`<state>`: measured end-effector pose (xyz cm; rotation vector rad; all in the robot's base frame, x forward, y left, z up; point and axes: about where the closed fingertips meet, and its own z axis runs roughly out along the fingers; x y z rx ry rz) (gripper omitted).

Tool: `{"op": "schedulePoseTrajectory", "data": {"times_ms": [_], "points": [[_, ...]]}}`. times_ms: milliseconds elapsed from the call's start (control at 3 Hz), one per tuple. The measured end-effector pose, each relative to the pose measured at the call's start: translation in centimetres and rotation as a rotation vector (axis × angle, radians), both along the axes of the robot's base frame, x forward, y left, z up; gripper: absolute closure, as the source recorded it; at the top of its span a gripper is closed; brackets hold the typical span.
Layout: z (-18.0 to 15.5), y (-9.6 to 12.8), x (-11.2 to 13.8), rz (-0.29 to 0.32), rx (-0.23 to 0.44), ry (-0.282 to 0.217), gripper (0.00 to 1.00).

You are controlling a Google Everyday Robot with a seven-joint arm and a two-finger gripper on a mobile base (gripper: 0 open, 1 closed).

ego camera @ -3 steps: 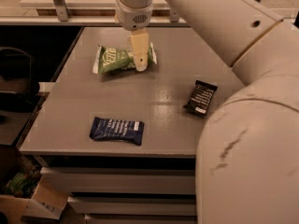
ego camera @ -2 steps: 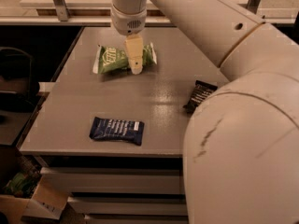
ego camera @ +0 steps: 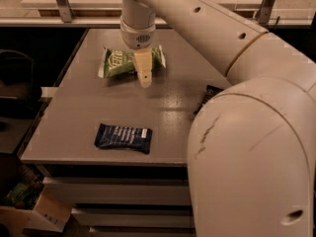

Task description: Move green jalapeno chip bag near rxbar blueberry

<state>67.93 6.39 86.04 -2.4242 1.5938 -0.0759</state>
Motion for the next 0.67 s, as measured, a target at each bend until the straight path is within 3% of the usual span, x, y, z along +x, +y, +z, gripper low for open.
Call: {"op": "schedulePoseTrajectory", "data": {"times_ms": [667], "points": [[-1.90, -0.21, 0.50, 0.002, -0.006, 0.027, 0.40]]}}
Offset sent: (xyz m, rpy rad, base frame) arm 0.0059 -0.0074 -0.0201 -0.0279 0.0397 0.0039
